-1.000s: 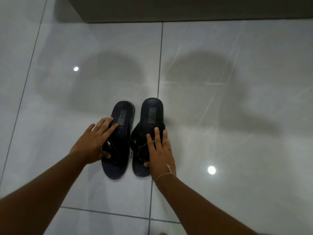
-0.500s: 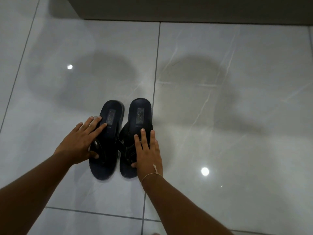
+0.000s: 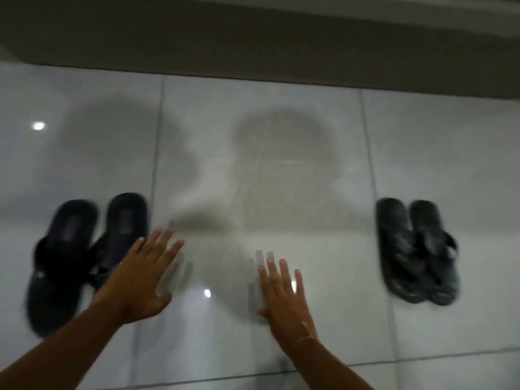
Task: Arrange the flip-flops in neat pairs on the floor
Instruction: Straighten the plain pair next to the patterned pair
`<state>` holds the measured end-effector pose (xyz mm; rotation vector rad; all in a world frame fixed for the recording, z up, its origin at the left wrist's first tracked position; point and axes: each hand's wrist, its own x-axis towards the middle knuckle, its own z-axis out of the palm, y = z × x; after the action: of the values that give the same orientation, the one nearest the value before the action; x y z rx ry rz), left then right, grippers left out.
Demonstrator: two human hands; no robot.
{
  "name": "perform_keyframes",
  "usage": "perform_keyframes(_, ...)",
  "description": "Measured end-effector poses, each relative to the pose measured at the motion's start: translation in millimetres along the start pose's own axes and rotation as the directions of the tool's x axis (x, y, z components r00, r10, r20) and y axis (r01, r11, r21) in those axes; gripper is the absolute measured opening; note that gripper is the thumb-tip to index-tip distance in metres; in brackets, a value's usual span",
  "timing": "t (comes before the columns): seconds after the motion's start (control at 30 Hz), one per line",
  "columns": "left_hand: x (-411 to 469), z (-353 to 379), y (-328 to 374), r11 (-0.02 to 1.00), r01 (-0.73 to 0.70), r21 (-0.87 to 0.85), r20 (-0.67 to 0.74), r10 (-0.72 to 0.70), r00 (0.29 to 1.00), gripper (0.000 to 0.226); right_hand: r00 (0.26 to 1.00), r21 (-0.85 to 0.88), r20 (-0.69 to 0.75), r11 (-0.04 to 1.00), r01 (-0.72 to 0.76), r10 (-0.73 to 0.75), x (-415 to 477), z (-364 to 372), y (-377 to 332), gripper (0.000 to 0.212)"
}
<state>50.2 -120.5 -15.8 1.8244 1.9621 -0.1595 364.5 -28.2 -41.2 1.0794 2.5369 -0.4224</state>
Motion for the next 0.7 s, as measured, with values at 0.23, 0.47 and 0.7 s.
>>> perform_keyframes(0.23, 185.7, 8.6, 290.6, 0.942, -0.277, -0.191, -0.048, 0.273, 0.961, 0.099, 0.890, -0.102, -0.098, 0.885, -0.454, 0.445, -67.5, -60.7, 296.8, 0.099)
perform_keyframes(0.47, 282.6, 38.1, 420.5, 0.963, -0.227, -0.146, 0.111, 0.244, 0.963, 0.111, 0.803, 0.257, 0.257, 0.763, -0.593, 0.538, -66.0, -43.6, 413.5, 0.084)
perform_keyframes(0.7, 286.4, 54.7, 422.7, 0.977, -0.202, -0.074, 0.023, 0.204, 0.979, 0.111, 0.840, 0.369, 0.237, 0.755, -0.543, 0.488, -66.6, -20.0, 419.2, 0.072)
